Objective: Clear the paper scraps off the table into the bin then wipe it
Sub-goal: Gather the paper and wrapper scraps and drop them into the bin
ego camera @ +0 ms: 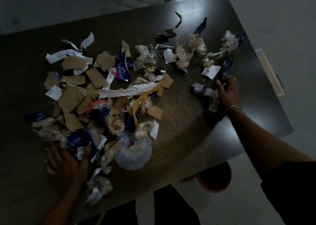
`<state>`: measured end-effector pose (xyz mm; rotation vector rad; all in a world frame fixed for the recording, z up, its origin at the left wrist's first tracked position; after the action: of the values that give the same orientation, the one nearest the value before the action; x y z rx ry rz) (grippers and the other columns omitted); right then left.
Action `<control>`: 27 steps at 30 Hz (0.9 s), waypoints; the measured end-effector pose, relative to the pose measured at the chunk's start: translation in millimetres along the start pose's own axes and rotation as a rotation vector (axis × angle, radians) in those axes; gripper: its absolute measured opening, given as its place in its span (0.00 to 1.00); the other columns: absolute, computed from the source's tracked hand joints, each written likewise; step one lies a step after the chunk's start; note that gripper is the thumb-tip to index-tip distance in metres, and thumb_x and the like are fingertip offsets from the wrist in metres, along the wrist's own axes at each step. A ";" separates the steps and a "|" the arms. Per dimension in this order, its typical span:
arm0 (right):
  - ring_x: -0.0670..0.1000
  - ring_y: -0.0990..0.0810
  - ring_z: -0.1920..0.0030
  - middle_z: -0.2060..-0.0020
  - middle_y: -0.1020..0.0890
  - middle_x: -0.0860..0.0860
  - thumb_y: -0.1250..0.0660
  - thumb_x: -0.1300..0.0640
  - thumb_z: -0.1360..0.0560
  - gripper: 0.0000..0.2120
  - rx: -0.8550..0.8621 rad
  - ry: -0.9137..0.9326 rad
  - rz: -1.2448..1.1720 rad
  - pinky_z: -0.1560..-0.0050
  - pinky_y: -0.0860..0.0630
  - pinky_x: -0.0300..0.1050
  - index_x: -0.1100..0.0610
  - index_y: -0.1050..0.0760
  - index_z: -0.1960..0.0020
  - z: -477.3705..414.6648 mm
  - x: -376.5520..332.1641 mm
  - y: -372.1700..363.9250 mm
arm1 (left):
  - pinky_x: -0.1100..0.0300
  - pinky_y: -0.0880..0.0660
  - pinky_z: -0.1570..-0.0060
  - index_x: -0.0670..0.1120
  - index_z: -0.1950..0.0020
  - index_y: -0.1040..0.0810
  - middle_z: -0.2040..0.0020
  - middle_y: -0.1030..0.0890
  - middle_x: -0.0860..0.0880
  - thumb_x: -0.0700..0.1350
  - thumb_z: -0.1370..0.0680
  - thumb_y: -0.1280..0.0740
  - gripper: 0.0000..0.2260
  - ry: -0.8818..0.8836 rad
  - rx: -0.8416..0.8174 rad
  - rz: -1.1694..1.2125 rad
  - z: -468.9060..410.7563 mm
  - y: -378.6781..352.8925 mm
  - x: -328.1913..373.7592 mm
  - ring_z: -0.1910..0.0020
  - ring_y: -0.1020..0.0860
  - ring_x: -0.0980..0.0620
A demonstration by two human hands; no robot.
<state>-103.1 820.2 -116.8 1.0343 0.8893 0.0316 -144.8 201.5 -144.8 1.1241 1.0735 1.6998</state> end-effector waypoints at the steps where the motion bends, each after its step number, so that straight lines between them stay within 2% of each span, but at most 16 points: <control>1: 0.58 0.38 0.21 0.23 0.33 0.56 0.43 0.34 0.23 0.34 -0.024 0.023 -0.002 0.24 0.38 0.65 0.53 0.32 0.24 8.6 -7.2 -10.7 | 0.34 0.50 0.23 0.38 0.18 0.45 0.16 0.47 0.39 0.80 0.29 0.55 0.54 0.005 0.001 -0.018 0.2 -0.6 -1.4 0.17 0.49 0.40; 3: 0.56 0.45 0.19 0.21 0.36 0.54 0.43 0.36 0.21 0.31 -0.070 0.073 0.000 0.21 0.46 0.64 0.51 0.34 0.22 27.4 -24.9 -31.6 | 0.34 0.48 0.23 0.36 0.21 0.40 0.17 0.44 0.38 0.81 0.28 0.56 0.55 -0.001 0.010 -0.038 0.7 -2.1 -2.0 0.17 0.47 0.39; 6: 0.52 0.49 0.18 0.19 0.39 0.51 0.43 0.37 0.20 0.30 -0.126 0.152 0.010 0.20 0.53 0.59 0.49 0.35 0.21 58.8 -55.7 -65.7 | 0.34 0.47 0.24 0.35 0.22 0.38 0.18 0.42 0.37 0.79 0.27 0.56 0.53 -0.008 0.024 -0.042 3.7 -0.7 1.5 0.18 0.46 0.38; 14: 0.47 0.55 0.18 0.18 0.44 0.47 0.45 0.37 0.20 0.31 -0.253 0.253 -0.004 0.20 0.62 0.53 0.47 0.39 0.20 140.8 -113.5 -141.8 | 0.34 0.46 0.24 0.37 0.20 0.41 0.17 0.45 0.39 0.79 0.26 0.54 0.52 -0.008 0.016 -0.040 4.0 -2.2 -0.3 0.18 0.46 0.37; 17: 0.45 0.55 0.18 0.18 0.44 0.47 0.45 0.37 0.19 0.33 -0.302 0.259 -0.052 0.18 0.59 0.54 0.48 0.43 0.18 159.9 -124.4 -158.7 | 0.33 0.45 0.25 0.36 0.21 0.39 0.18 0.44 0.39 0.76 0.26 0.49 0.49 -0.002 0.014 -0.038 3.6 -2.2 0.0 0.19 0.45 0.36; 19: 0.46 0.51 0.18 0.18 0.43 0.47 0.46 0.37 0.19 0.33 -0.318 0.243 -0.072 0.18 0.54 0.57 0.50 0.43 0.18 160.4 -126.9 -158.1 | 0.33 0.44 0.25 0.35 0.22 0.39 0.18 0.43 0.38 0.74 0.26 0.47 0.48 -0.008 0.026 -0.029 3.3 -0.9 2.2 0.19 0.45 0.36; 21: 0.48 0.44 0.19 0.19 0.41 0.48 0.46 0.35 0.20 0.33 -0.315 0.237 -0.083 0.20 0.45 0.60 0.49 0.41 0.19 154.3 -127.0 -149.8 | 0.32 0.44 0.26 0.36 0.22 0.39 0.18 0.43 0.39 0.75 0.26 0.48 0.48 -0.016 0.041 -0.045 3.3 -1.8 1.9 0.18 0.45 0.37; 23: 0.46 0.38 0.23 0.20 0.38 0.48 0.46 0.34 0.21 0.33 -0.301 0.264 -0.098 0.23 0.38 0.60 0.48 0.39 0.20 147.1 -126.4 -136.2 | 0.31 0.44 0.25 0.38 0.21 0.41 0.18 0.43 0.39 0.78 0.27 0.51 0.50 -0.003 0.021 -0.040 2.4 -2.9 1.2 0.18 0.46 0.38; 25: 0.45 0.37 0.25 0.21 0.36 0.48 0.44 0.36 0.20 0.30 -0.275 0.283 -0.101 0.26 0.35 0.57 0.47 0.36 0.22 132.4 -124.9 -118.7 | 0.30 0.44 0.26 0.39 0.21 0.42 0.18 0.43 0.39 0.79 0.28 0.53 0.52 0.004 0.013 -0.027 1.2 -2.6 2.1 0.18 0.46 0.38; 27: 0.48 0.34 0.25 0.23 0.33 0.50 0.40 0.39 0.20 0.27 -0.170 0.304 -0.086 0.27 0.33 0.57 0.48 0.32 0.24 102.2 -121.6 -91.5 | 0.31 0.43 0.27 0.38 0.22 0.40 0.18 0.41 0.38 0.79 0.28 0.52 0.51 -0.013 0.036 -0.021 1.3 -2.2 3.8 0.19 0.44 0.37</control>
<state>-150.8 645.4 -88.9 0.8432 1.1856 0.1931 -144.2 206.0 -145.6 1.1412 1.1082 1.6614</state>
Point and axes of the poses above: each hand's wrist, its own z-axis away from the middle knuckle, its own y-axis out of the back of the hand, x = y × z, the point moved 6 cm from there along -z, towards the middle knuckle
